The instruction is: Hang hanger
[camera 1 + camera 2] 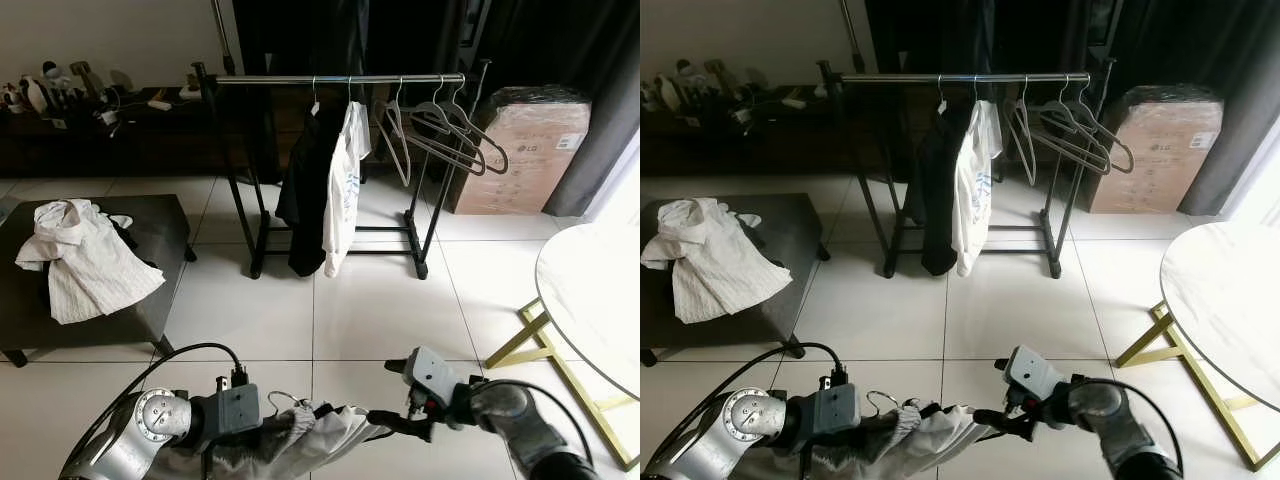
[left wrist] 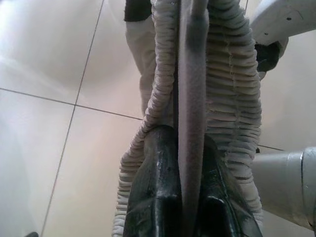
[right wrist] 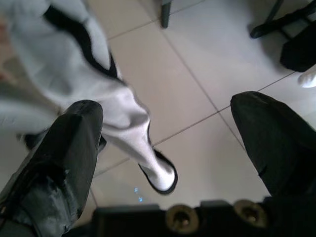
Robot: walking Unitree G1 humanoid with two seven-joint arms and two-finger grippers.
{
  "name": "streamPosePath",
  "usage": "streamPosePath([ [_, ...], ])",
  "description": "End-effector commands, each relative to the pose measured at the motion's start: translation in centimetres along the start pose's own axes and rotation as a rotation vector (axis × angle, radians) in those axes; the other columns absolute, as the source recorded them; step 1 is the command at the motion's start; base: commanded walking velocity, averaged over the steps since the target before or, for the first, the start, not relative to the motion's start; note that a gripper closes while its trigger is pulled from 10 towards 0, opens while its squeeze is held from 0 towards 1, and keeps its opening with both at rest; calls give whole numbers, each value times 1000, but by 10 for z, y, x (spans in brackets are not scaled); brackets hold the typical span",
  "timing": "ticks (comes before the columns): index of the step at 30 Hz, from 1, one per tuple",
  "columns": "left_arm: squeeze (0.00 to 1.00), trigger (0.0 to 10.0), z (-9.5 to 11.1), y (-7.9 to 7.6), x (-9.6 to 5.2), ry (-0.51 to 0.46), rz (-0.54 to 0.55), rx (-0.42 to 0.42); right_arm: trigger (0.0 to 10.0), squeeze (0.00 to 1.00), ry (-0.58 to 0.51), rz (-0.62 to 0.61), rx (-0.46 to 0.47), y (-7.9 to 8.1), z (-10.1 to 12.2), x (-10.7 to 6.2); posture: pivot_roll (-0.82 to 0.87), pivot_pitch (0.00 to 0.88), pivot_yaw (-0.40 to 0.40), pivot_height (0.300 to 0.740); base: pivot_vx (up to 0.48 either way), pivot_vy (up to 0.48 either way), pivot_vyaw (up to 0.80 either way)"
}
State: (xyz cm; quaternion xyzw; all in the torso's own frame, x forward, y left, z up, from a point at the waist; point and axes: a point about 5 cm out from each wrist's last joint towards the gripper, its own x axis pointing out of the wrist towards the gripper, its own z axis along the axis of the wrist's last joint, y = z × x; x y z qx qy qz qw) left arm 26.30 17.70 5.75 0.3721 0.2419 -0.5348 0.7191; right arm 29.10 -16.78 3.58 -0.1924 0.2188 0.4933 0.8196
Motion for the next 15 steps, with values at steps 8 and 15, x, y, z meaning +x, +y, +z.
streamPosePath([
  [8,0,10000,16,9,-8,-35,-13,101,10000,0,145,18,-18,8,-17,5,-1,130,-5,740,0,0,0],
  [15,0,10000,24,5,-13,-65,-37,128,10000,0,245,-59,-25,5,-26,6,15,138,-3,740,0,0,0],
])
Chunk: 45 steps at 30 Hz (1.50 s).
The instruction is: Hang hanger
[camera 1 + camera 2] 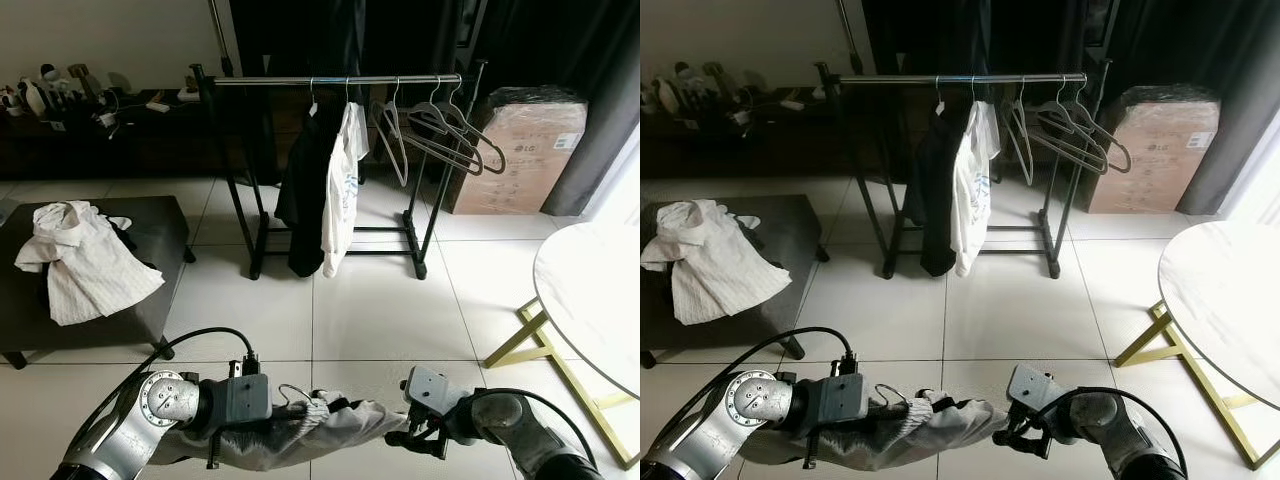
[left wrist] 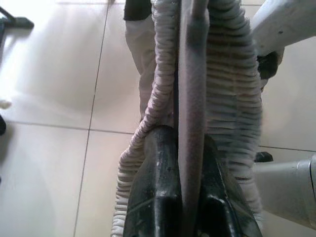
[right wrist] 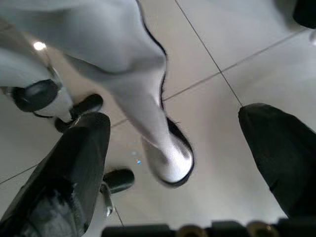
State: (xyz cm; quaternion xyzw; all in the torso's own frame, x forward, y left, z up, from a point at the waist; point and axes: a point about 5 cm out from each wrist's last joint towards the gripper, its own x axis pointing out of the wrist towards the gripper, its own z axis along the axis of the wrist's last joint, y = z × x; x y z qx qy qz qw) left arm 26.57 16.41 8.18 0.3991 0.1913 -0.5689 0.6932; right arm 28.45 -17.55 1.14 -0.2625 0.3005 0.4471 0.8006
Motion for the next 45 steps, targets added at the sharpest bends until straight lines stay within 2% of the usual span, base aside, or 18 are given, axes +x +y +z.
streamPosePath([
  [1,0,10000,0,-3,-4,-2,-13,6,10000,0,38,-9,-13,0,-2,2,16,138,-3,740,0,0,0],
  [15,0,10000,3,-2,-8,8,-6,22,10000,0,159,-56,-1,0,-21,-1,22,148,-2,740,0,0,0],
  [17,0,10000,4,-2,-8,7,-3,21,0,0,162,-58,17,1,-23,0,24,151,-3,740,0,0,0],
  [36,0,10000,10,-5,-10,-11,-2,17,0,0,174,-58,57,12,-28,7,37,163,1,740,0,0,0],
  [45,0,10000,10,-5,-11,-1,-1,26,0,0,210,-45,5,12,-30,7,39,160,2,740,0,0,0],
])
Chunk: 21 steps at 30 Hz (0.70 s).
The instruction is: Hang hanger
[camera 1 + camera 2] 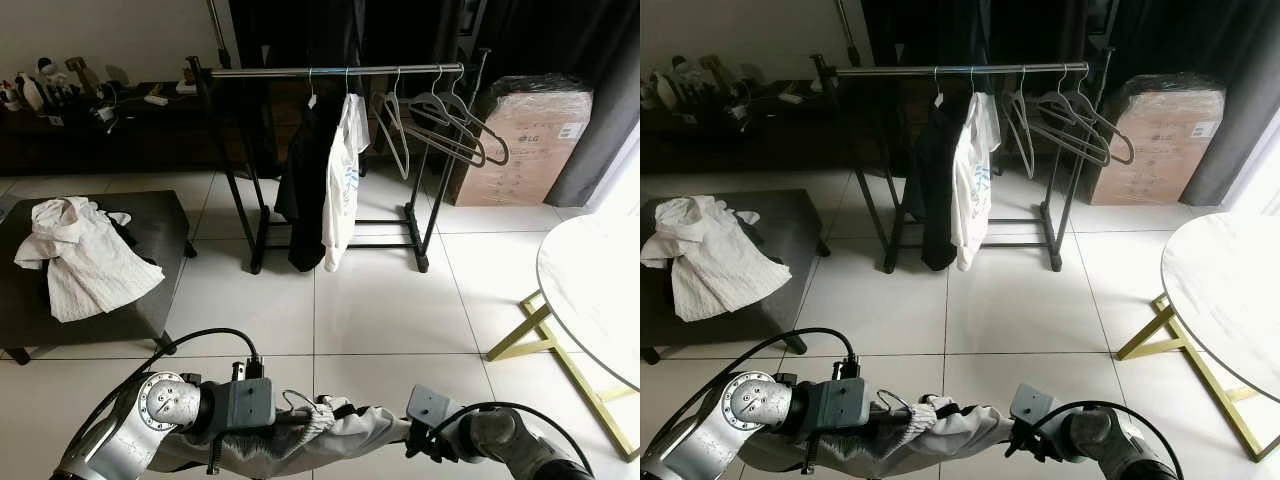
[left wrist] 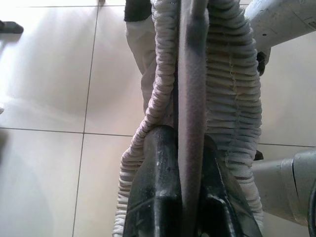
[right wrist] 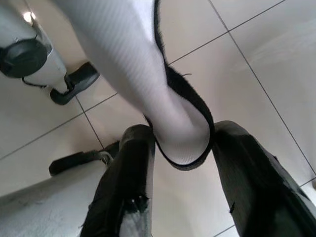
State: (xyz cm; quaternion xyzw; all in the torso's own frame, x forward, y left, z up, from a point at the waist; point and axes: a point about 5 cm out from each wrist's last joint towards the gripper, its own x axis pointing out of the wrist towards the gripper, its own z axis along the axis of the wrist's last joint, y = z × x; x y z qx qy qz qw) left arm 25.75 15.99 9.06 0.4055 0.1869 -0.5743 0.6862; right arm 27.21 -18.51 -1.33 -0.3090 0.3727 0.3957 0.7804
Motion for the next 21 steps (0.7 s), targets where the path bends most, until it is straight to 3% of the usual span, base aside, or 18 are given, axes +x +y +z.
streamPosePath([
  [1,0,10000,0,0,-5,1,8,4,0,0,13,8,-5,2,-4,0,39,159,1,740,0,0,0],
  [21,0,10000,1,2,-5,-5,24,5,0,0,8,-7,24,2,-3,1,43,152,4,740,0,0,0],
])
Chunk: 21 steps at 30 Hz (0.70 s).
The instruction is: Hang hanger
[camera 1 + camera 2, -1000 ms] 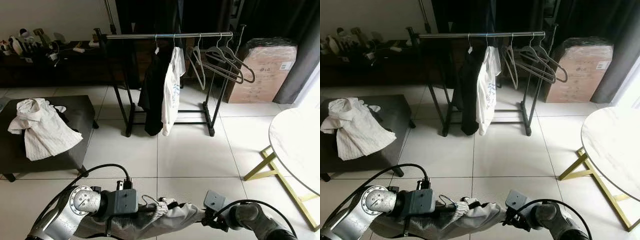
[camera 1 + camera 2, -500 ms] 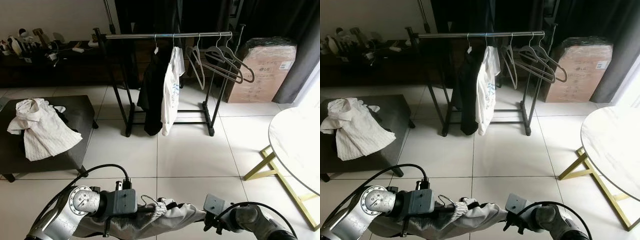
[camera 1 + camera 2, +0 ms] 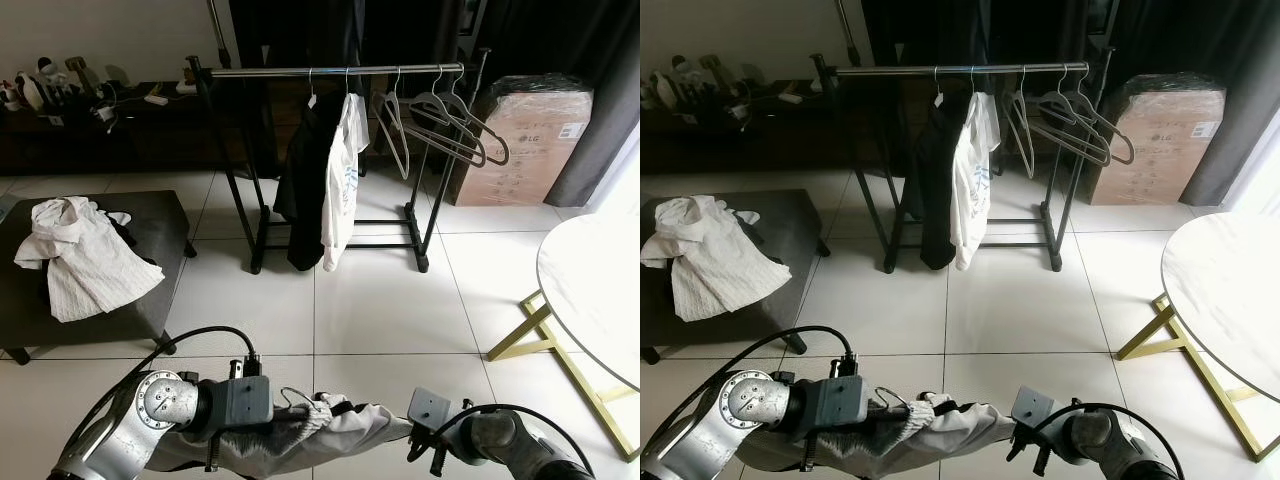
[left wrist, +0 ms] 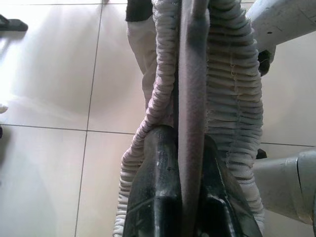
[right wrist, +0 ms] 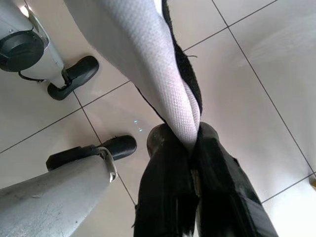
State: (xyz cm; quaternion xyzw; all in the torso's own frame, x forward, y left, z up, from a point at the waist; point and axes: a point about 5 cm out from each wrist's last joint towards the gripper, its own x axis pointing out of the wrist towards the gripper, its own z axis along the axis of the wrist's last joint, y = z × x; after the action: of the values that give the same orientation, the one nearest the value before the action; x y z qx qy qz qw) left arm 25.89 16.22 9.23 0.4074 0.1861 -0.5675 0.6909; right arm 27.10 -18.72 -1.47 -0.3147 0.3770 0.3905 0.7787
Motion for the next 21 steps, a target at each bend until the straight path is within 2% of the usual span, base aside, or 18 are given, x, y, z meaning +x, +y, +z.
streamPosePath([
  [1,0,10000,3,0,-3,-10,9,7,0,0,-8,-1,30,1,0,1,44,152,4,740,0,0,0],
  [9,0,10000,1,5,-14,-22,40,-19,0,0,37,-31,106,2,-18,-3,47,160,1,740,0,0,0],
  [14,0,10000,-6,-2,-21,13,6,-29,0,0,99,-92,191,1,-38,-9,46,169,0,740,0,0,0],
  [21,0,10000,-9,-9,-30,33,-37,-37,0,0,162,-145,269,-1,-54,-15,50,172,-2,740,0,0,0],
])
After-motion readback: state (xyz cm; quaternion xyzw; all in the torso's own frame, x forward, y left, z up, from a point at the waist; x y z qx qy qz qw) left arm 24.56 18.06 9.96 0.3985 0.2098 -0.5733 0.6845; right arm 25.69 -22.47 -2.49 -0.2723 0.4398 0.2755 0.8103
